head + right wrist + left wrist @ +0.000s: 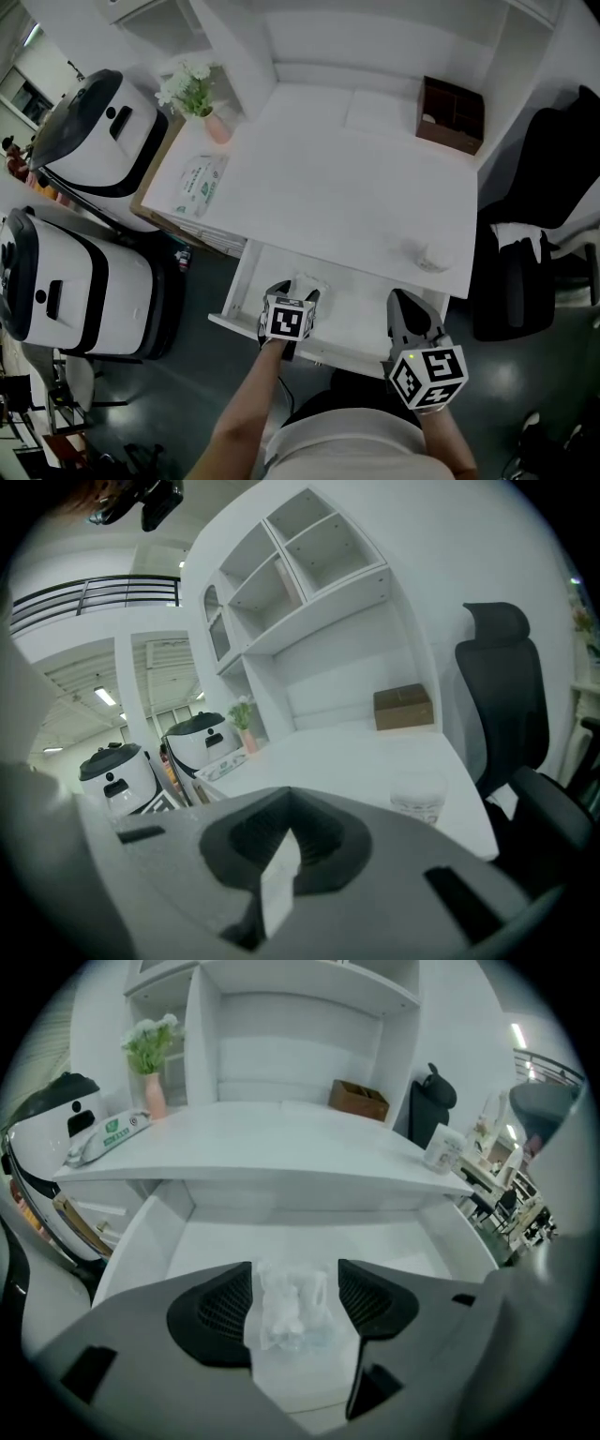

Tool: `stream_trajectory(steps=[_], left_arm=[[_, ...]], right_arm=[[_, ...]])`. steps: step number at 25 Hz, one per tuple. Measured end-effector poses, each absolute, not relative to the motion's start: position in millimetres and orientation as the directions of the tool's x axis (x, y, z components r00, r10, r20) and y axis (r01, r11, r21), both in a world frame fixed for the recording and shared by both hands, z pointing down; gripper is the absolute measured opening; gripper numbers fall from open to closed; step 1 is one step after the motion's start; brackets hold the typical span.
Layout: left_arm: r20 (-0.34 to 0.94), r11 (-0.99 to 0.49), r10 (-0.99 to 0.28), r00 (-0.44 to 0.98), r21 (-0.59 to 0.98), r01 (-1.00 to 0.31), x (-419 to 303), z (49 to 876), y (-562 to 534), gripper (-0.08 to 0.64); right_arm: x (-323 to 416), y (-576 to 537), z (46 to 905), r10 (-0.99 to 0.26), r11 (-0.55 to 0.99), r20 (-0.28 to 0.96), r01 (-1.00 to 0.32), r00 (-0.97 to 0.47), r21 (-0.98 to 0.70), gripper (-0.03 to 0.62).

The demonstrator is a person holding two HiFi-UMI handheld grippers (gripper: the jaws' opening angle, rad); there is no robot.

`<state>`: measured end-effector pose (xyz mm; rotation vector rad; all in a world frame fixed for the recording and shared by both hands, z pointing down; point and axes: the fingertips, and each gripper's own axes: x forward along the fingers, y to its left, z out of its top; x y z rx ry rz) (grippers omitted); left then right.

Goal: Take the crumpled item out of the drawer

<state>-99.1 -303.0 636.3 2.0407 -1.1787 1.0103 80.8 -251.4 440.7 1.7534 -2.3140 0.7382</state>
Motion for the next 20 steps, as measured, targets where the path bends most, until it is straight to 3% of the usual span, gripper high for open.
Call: stream_trajectory(steps=[14,20], left_arm=[[0.941,-0.455,-0.255,0.222,0.085,-0.886,-97.8,703.8,-298.0,0.267],[0.949,-0.47,-0.248,0.196,0.059,-0.881,-93.3,713.0,-301.1,0.263]], right_arm=[[84.1,-264.1,452.4,-0.847,0.185,0.428,-0.93,-0.314,-0.317,0.002],[87.3,-267.8,456.1,-0.843,0.177,0.437,-0.929,-0.314,-0.326,0.002]])
